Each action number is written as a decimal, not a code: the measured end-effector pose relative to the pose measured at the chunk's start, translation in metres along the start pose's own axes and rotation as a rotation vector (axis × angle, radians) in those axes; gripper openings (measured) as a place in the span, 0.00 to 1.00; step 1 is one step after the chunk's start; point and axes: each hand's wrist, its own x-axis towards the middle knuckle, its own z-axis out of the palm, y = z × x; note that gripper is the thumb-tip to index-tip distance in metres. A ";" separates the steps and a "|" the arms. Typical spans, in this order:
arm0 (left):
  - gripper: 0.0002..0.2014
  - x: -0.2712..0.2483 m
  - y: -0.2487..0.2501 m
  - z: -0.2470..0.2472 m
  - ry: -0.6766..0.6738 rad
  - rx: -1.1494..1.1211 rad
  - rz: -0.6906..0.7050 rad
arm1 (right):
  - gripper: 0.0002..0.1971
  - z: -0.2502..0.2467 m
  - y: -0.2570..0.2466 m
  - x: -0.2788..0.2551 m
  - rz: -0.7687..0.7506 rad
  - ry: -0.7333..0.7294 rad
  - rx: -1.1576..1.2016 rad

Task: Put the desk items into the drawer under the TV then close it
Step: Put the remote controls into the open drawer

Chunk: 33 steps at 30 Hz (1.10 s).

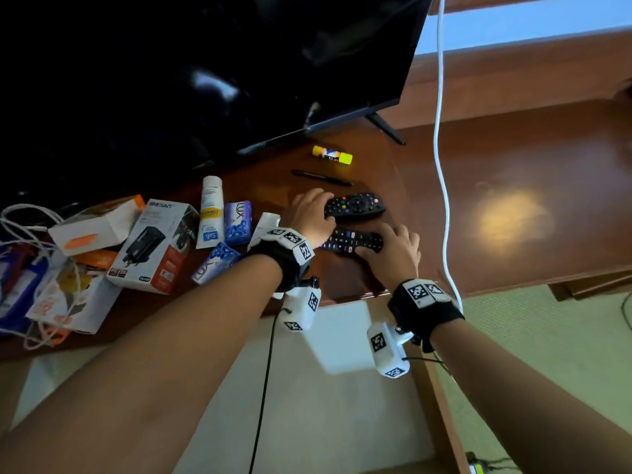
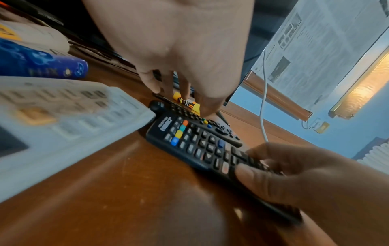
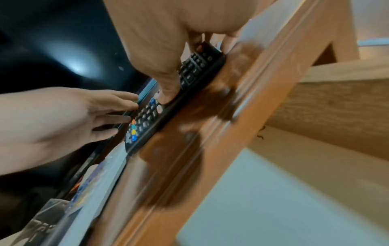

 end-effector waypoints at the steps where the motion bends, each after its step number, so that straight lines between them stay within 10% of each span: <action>1: 0.25 0.004 0.001 0.001 -0.040 0.031 -0.006 | 0.21 0.001 0.002 -0.004 0.005 -0.010 0.002; 13: 0.26 -0.011 0.013 0.027 -0.063 0.171 -0.084 | 0.11 -0.024 0.049 -0.092 0.087 -0.169 0.292; 25: 0.32 -0.098 0.038 0.041 -0.148 -0.114 0.044 | 0.13 -0.032 0.075 -0.128 -0.056 -0.512 -0.128; 33: 0.25 -0.200 -0.001 0.089 -0.533 -0.366 -0.155 | 0.12 -0.016 0.064 -0.131 -0.087 -0.643 -0.292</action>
